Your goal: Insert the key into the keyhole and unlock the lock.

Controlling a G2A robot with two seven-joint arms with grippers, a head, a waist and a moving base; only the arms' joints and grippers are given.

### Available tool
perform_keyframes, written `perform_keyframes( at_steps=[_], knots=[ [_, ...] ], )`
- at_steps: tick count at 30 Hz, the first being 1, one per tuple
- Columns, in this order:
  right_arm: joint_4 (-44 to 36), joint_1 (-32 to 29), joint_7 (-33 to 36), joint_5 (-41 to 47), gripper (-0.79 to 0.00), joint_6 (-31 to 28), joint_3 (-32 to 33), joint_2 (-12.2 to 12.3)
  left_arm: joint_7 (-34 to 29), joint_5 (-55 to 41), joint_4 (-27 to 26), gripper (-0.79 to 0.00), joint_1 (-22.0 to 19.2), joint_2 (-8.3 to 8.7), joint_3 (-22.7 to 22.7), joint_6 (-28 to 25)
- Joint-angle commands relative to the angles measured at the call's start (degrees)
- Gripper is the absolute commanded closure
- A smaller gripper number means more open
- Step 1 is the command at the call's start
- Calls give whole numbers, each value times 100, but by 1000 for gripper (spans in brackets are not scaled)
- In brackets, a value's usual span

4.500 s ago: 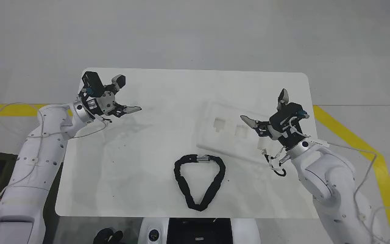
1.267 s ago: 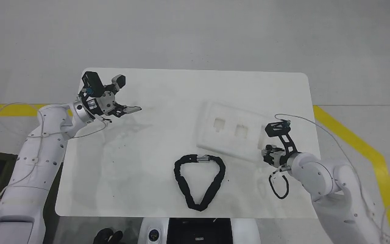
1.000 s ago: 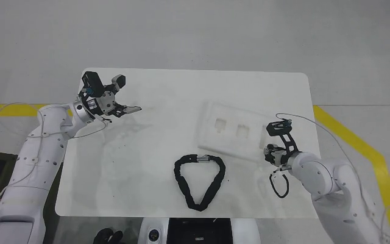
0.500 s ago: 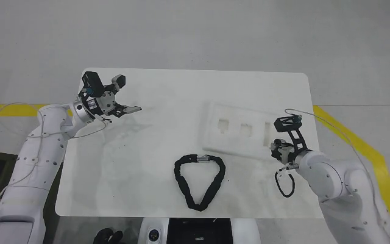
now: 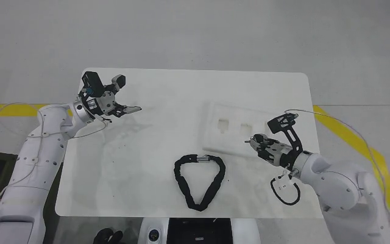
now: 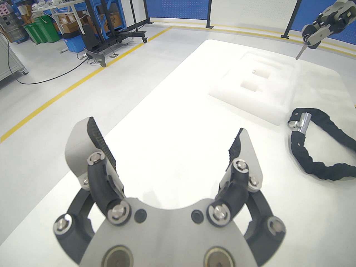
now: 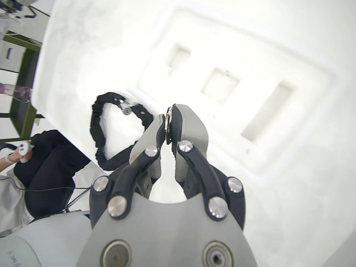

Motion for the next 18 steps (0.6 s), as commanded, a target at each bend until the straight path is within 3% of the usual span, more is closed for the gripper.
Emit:
perform_keyframes(
  at_steps=[1,12,18],
  knots=[
    [113,-17,-195,269,0,-247,26,-2,0,0,0,-785,0,0,0,0],
    [521,-101,-704,715,0,-931,242,26,0,0,0,-785,0,0,0,0],
    [521,-101,-704,715,0,-931,242,26,0,0,0,-785,0,0,0,0]
  ],
)
